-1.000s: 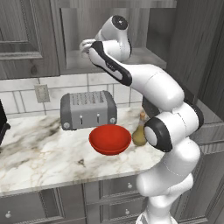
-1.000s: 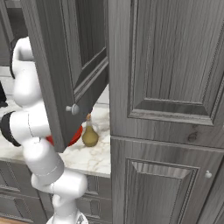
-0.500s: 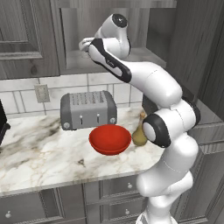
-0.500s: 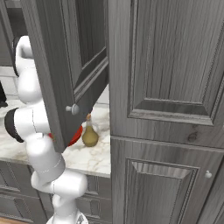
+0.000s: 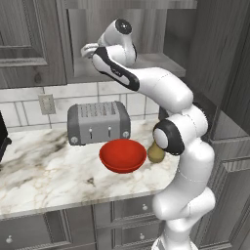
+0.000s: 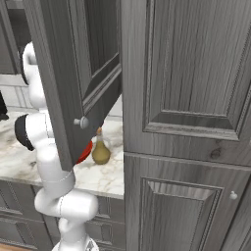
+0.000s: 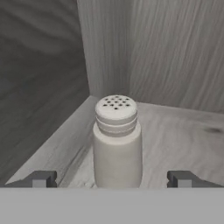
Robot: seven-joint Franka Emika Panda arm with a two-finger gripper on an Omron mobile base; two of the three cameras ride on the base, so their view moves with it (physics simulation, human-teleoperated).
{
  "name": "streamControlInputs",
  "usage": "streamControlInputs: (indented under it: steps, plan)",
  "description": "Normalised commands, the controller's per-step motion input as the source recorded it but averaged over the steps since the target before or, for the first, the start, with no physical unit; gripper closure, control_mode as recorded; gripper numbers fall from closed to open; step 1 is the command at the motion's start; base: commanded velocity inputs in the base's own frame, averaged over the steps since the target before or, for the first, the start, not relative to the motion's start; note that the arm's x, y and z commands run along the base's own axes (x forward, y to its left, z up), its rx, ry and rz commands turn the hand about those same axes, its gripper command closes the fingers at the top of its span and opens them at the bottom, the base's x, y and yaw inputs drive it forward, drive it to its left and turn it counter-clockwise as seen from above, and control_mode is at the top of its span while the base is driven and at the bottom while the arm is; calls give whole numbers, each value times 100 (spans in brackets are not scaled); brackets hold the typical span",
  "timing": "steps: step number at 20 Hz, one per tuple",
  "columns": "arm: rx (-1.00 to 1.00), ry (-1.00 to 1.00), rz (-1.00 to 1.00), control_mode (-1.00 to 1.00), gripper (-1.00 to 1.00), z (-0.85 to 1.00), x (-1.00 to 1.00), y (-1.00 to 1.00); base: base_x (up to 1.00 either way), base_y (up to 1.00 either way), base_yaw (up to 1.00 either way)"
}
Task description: Retrieve the bottle and the shaker from the cabinet and place them next to the mixing bowl on the counter. Then add garlic from the fridge to the mixing bowl.
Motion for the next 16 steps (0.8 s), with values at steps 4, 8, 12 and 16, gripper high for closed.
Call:
streamControlInputs:
  steps: [4,8,12,16]
  plan:
    - [0,0,0,-100,-100,-5,40,0,0,0,0]
    - [0,0,0,-100,-100,-9,28,1,0,0,0]
    - [0,0,0,-100,-100,-2,13,11,0,0,0]
    - [0,0,0,-100,100,0,0,4,0,0,0]
